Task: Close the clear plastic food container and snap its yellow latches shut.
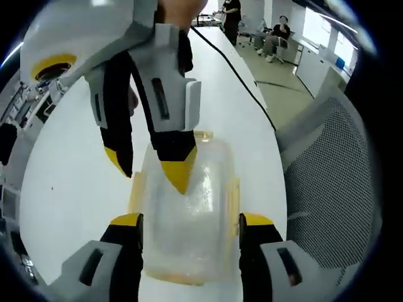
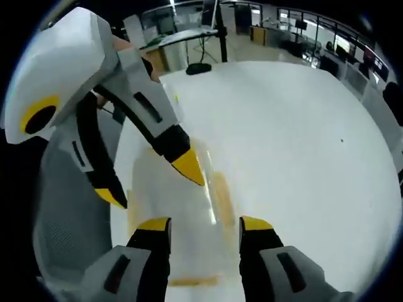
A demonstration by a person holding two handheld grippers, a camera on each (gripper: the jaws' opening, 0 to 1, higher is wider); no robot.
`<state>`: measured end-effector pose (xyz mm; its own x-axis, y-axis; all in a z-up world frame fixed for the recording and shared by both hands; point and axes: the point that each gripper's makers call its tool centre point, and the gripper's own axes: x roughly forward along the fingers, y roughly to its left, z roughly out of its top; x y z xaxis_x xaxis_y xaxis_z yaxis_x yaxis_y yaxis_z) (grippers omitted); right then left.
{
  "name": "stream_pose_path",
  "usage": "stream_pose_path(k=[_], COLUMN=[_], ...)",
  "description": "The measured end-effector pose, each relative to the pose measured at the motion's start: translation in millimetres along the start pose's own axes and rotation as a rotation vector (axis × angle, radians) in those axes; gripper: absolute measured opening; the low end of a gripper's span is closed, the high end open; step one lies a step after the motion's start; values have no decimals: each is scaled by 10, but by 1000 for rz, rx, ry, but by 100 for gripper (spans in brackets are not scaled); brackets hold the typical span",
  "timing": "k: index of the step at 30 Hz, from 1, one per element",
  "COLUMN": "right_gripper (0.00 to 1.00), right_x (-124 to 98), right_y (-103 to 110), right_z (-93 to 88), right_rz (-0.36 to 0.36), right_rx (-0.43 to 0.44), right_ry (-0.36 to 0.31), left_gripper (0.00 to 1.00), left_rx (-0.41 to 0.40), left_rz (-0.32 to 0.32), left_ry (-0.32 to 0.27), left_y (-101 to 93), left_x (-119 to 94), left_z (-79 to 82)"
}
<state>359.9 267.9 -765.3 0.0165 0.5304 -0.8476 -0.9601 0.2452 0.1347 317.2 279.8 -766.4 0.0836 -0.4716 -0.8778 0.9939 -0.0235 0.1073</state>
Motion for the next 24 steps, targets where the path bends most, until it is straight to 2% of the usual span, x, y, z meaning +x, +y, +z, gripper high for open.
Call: stream_pose_path(k=[8, 12, 16, 21, 24], right_gripper=[41, 41, 39, 39, 38], right_x=[46, 78, 115, 140, 144], right_y=[21, 22, 3, -6, -7], right_z=[72, 43, 68, 54, 52], right_rz=[113, 180, 199, 236, 255], right_rx=[-37, -34, -41, -15, -11], right_ry=[36, 86, 109, 137, 157], left_gripper=[67, 68, 69, 70, 65], left_rx=[22, 22, -8, 10, 19], left_rz=[26, 55, 72, 83, 108], left_ry=[36, 65, 77, 77, 80], left_y=[-63, -58, -53, -53, -1], left_x=[23, 51, 60, 83, 78], left_z=[-11, -11, 3, 27, 28])
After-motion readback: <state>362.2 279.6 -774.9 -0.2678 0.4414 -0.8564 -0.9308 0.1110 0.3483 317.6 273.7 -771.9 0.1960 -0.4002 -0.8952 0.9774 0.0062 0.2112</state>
